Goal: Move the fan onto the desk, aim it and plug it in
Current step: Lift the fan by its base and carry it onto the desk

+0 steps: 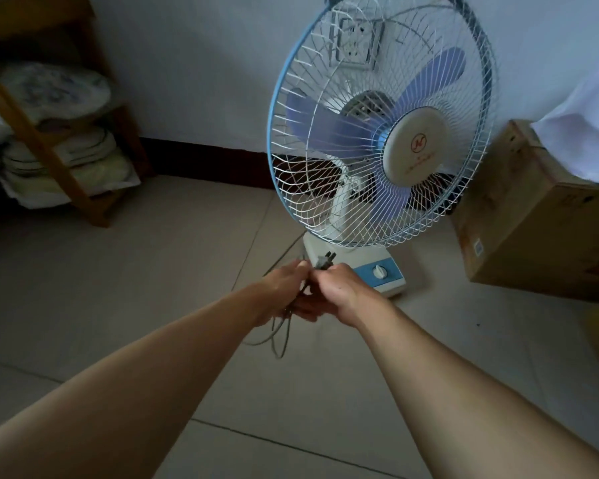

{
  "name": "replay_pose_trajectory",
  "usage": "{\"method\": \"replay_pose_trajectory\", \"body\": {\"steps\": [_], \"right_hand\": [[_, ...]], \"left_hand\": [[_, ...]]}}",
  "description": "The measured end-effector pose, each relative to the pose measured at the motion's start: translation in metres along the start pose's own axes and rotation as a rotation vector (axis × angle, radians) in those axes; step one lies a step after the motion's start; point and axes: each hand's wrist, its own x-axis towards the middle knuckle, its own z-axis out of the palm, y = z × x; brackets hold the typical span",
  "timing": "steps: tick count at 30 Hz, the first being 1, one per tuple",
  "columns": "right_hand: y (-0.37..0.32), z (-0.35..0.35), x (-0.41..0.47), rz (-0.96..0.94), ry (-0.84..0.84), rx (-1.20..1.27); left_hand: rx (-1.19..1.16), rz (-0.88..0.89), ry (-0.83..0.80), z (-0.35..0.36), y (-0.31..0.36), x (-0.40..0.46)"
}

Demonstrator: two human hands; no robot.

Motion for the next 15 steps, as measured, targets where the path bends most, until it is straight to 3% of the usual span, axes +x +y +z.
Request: {"method": "replay_pose_trajectory", "body": {"steps": [4, 8, 15], "right_hand": [[0.002, -0.019, 0.007, -0.008, 0.020, -0.193], [0.013, -0.057, 0.015, 0.074, 0.069, -0.195], [0.036, -0.099, 0.051, 0.031, 0.255, -0.247]], "left_hand": [[0.086, -0.099, 0.104, 0.012, 0.014, 0.002], [0.049, -0.181, 0.204, 0.007, 0.026, 0.004], [-0.235, -0.094, 0.296, 0.004, 0.009, 0.036]]}}
